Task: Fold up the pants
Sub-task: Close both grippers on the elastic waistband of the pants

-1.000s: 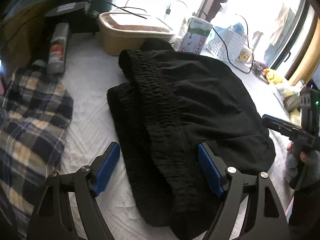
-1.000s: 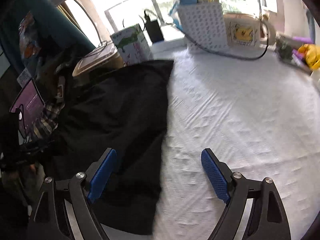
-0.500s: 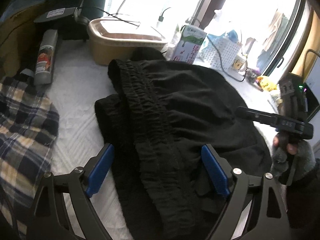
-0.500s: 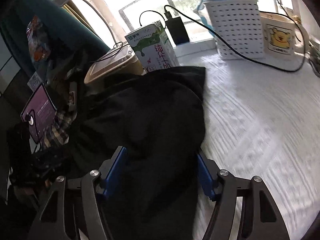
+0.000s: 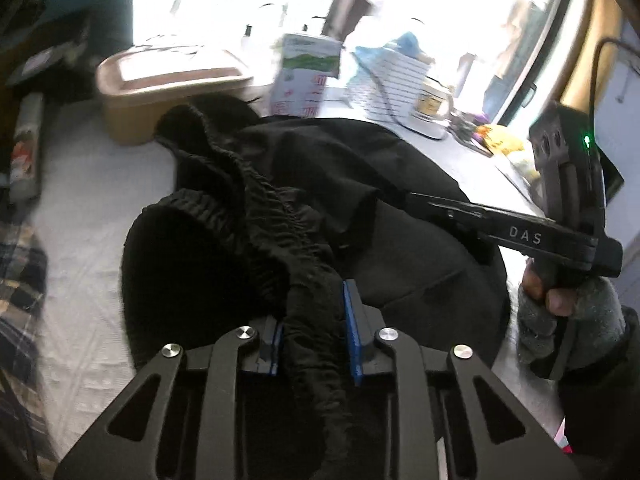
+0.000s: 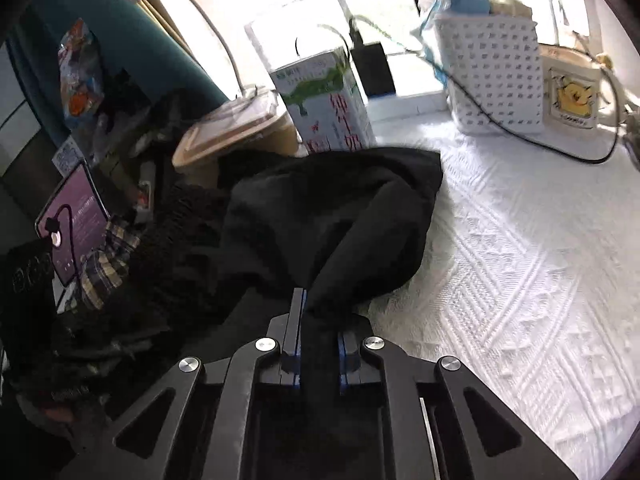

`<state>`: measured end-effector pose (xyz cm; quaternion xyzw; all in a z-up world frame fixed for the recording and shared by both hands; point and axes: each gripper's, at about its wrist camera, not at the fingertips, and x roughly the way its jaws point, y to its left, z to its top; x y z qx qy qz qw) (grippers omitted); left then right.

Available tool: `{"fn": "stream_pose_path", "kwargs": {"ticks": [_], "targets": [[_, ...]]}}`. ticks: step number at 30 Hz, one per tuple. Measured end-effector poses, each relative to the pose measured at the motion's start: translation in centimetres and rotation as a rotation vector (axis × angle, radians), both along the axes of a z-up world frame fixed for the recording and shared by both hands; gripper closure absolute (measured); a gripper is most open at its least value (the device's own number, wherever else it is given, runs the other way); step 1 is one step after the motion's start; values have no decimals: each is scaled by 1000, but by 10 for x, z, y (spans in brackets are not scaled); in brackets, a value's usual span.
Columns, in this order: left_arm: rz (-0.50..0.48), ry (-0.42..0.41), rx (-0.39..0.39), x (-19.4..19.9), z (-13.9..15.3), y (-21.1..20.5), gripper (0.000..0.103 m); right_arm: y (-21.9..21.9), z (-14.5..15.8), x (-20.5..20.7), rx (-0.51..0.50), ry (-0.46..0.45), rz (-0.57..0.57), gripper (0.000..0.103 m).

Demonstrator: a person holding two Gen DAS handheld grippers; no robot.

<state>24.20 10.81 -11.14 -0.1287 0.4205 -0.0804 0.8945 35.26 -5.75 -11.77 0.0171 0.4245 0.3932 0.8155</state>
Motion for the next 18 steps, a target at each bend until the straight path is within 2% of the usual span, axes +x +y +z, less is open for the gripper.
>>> {"fn": "stream_pose_path", "kwargs": {"ticks": [4, 7, 10, 13, 16, 18], "targets": [[10, 37, 11, 5, -3, 1, 79, -20, 8, -9, 23, -4, -24, 92], [53, 56, 9, 7, -6, 11, 71, -27, 3, -9, 18, 16, -31, 92], [66, 60, 59, 9, -4, 13, 64, -26, -8, -6, 14, 48, -37, 92], [64, 49, 76, 11, -7, 15, 62, -23, -9, -6, 13, 45, -36, 91], [80, 50, 92, 17, -5, 14, 61, -23, -10, -4, 5, 47, -40, 88], [99, 52, 97, 20, -4, 15, 61, -26, -10, -3, 10, 50, -49, 79]]}}
